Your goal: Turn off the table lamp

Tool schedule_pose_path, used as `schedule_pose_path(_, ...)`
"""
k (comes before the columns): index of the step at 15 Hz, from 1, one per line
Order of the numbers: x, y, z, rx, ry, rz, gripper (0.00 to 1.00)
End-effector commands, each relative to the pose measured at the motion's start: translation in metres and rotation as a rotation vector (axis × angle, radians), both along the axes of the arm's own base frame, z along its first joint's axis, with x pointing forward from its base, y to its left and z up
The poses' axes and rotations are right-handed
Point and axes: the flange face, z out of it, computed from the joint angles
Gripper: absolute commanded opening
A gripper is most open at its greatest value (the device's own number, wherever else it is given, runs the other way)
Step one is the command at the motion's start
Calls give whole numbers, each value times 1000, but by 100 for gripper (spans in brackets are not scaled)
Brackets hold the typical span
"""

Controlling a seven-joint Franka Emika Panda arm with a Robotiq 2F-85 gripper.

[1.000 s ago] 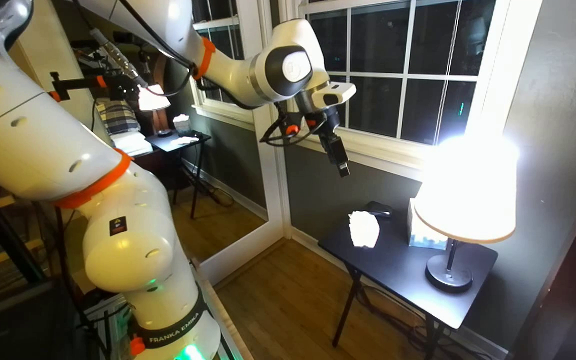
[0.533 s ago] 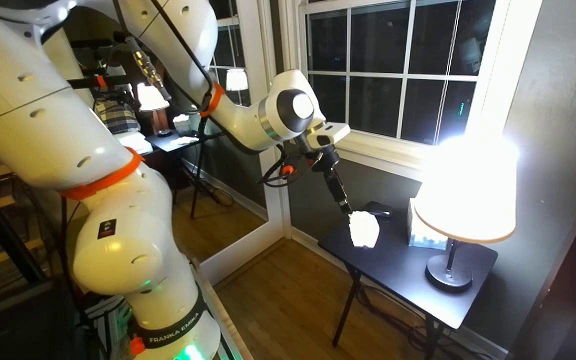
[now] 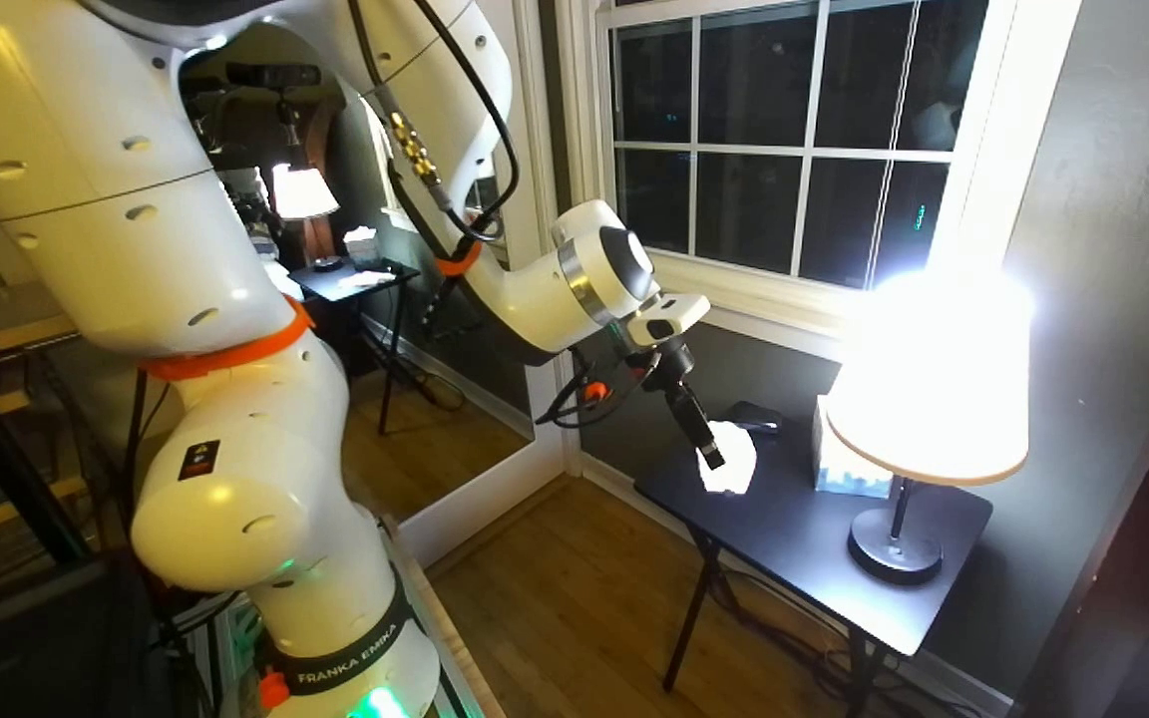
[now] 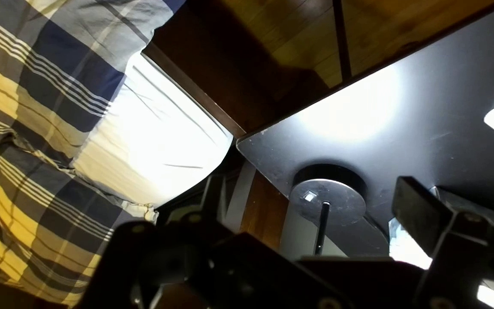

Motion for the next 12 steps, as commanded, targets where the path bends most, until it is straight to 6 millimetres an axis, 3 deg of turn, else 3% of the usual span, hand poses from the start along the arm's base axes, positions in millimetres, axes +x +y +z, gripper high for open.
schedule_pose_path(1, 2, -2, -4, 1, 6, 0, 100)
schedule_pose_path(6, 8, -3, -7, 5, 10, 2, 100)
schedule_pose_path(12, 41, 19, -47, 72, -28, -42, 100)
